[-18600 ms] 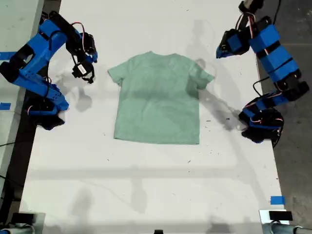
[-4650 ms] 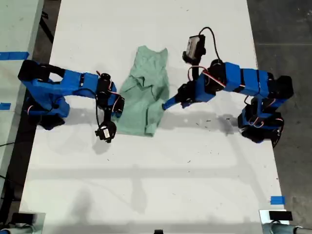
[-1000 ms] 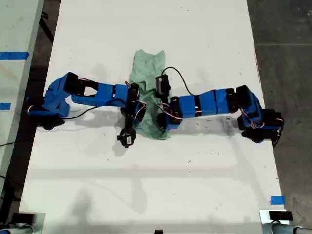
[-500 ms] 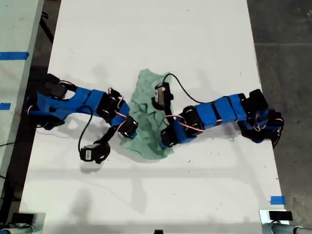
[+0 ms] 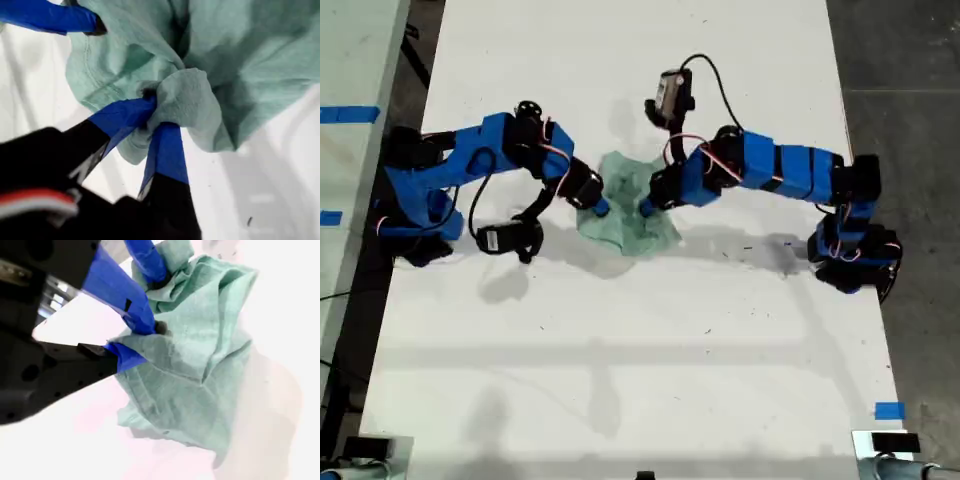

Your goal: Fold tshirt

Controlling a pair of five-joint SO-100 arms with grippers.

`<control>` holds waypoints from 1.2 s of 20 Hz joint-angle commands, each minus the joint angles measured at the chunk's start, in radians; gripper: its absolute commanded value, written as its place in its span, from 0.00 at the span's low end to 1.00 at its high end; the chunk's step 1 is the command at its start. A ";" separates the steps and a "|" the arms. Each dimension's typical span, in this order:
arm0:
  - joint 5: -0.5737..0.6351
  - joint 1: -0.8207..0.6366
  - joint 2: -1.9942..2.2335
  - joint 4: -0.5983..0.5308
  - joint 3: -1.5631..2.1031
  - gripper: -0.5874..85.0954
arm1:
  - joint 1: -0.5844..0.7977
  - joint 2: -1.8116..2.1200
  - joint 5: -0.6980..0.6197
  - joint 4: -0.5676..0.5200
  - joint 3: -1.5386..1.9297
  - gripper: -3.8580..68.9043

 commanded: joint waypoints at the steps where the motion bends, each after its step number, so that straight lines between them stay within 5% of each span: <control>1: 0.135 -0.222 0.015 -0.025 -0.006 0.01 | 0.156 0.091 -0.110 -0.066 0.031 0.03; 5: 0.328 -0.407 -0.110 -0.179 -0.006 0.01 | 0.314 0.092 -0.229 -0.156 0.117 0.03; 8: 0.337 -0.485 -0.313 -0.272 -0.008 0.02 | 0.393 0.083 -0.270 -0.351 0.301 0.03; 9: 0.331 -0.509 -0.402 -0.298 -0.021 0.06 | 0.417 0.066 -0.272 -0.436 0.377 0.12; 11: 0.278 -0.583 -0.557 -0.333 -0.048 0.36 | 0.479 -0.014 -0.230 -0.543 0.472 0.37; 15: 0.219 -0.661 -0.514 -0.252 -0.054 0.41 | 0.583 -0.092 -0.210 -0.463 0.460 0.67; 22: 0.210 -0.606 0.029 0.011 -0.002 0.37 | 0.588 0.402 -0.189 -0.127 0.457 0.46; 24: 0.179 -0.543 0.189 0.054 0.121 0.28 | 0.565 0.588 -0.150 -0.072 0.531 0.44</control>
